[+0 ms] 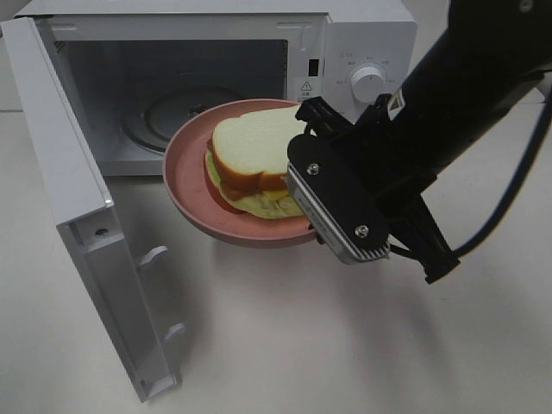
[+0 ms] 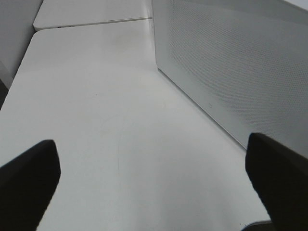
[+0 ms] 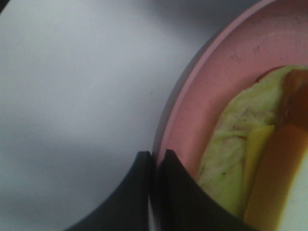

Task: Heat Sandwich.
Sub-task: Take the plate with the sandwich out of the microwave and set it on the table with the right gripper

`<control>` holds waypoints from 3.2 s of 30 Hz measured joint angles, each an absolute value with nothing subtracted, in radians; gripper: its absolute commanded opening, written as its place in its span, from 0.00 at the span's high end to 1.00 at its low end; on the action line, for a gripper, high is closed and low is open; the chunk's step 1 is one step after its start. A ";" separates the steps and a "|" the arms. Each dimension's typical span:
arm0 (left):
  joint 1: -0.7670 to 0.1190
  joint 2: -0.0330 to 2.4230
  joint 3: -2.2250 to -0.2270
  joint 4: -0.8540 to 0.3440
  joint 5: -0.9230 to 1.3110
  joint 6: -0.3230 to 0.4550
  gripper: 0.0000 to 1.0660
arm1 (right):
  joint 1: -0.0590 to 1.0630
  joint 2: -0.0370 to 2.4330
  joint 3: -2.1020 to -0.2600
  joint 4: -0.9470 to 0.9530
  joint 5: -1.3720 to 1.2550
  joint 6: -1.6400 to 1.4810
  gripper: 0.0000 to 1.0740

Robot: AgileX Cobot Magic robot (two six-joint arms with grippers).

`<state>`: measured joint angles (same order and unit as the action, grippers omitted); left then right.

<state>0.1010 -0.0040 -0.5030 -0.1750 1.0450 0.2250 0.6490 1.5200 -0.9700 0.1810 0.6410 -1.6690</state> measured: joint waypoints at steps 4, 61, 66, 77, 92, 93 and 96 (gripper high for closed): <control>0.101 -0.004 -0.503 -0.175 1.045 0.225 0.05 | 0.649 1.460 -0.914 0.151 0.654 -1.631 0.99; 0.101 -0.004 -0.503 -0.175 1.045 0.225 0.05 | 0.650 0.974 -0.568 -0.312 0.842 -0.388 1.00; 0.101 -0.004 -0.503 -0.175 1.045 0.225 0.05 | 0.650 0.974 -0.568 -0.372 0.875 -0.218 1.00; 0.101 -0.004 -0.503 -0.175 1.045 0.225 0.05 | 0.650 0.974 -0.568 -0.379 0.907 -0.032 1.00; 0.101 -0.004 -0.503 -0.175 1.045 0.225 0.05 | 0.631 1.154 -0.568 -0.382 0.792 0.082 1.00; 0.101 -0.004 -0.503 -0.175 1.045 0.225 0.05 | 0.620 1.166 -0.568 -0.383 0.778 0.084 1.00; 0.101 -0.004 -0.503 -0.175 1.045 0.225 0.05 | 0.584 1.200 -0.568 -0.385 0.749 0.088 1.00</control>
<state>0.1010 -0.0040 -0.5030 -0.1750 1.0450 0.2250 0.5840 1.2000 -0.5680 -0.3850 0.7490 0.0880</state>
